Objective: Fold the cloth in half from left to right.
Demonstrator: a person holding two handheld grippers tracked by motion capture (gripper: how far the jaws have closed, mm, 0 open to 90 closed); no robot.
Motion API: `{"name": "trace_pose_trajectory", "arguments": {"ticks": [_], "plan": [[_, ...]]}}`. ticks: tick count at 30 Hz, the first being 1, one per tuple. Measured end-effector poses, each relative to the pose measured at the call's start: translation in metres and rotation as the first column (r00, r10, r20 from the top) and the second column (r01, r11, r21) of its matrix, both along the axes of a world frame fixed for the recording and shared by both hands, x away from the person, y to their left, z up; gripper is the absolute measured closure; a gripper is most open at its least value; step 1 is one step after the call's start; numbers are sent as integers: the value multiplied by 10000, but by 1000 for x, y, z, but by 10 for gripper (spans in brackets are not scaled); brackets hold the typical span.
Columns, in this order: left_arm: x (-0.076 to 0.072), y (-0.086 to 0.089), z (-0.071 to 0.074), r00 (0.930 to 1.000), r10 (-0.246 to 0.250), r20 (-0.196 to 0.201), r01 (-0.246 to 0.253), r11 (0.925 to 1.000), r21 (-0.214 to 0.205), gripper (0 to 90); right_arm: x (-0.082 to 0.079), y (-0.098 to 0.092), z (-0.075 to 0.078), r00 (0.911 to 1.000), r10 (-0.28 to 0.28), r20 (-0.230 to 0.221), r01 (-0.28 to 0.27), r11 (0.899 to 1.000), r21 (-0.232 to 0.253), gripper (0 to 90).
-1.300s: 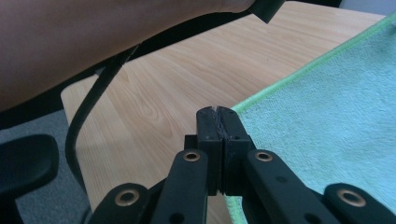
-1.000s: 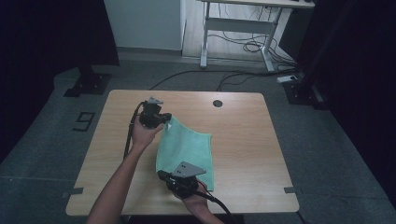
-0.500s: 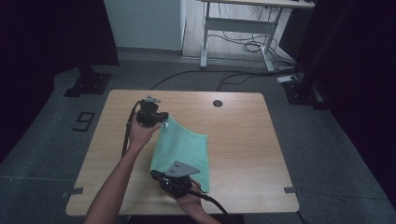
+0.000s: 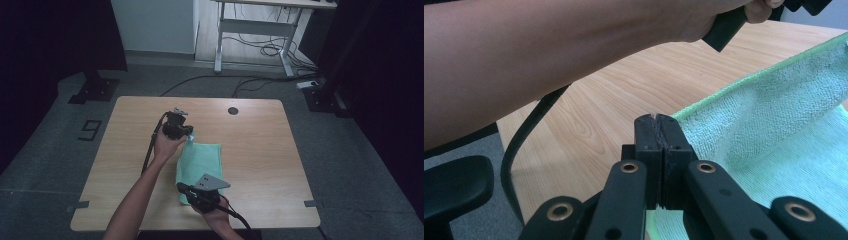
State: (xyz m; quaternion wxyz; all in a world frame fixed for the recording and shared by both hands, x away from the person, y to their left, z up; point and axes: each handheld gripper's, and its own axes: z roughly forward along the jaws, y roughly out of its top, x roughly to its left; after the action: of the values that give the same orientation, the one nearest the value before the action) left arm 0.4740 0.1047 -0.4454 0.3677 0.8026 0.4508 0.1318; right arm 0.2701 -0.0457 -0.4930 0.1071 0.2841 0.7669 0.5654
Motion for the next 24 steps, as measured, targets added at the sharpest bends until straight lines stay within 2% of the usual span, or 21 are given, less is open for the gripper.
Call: {"name": "trace_pose_trajectory", "arguments": {"ticks": [8, 24], "plan": [[3, -12, -8, 9999, -96, -117, 97, 9999, 53, 889, -3, -14, -7, 10000, -92, 13, 92, 9999, -58, 885], [10, -36, -30, 9992, -187, -340, 194, 9996, 208, 889, -5, -35, -20, 9984, -471, -297, 458, 9980, -439, 884]]}}
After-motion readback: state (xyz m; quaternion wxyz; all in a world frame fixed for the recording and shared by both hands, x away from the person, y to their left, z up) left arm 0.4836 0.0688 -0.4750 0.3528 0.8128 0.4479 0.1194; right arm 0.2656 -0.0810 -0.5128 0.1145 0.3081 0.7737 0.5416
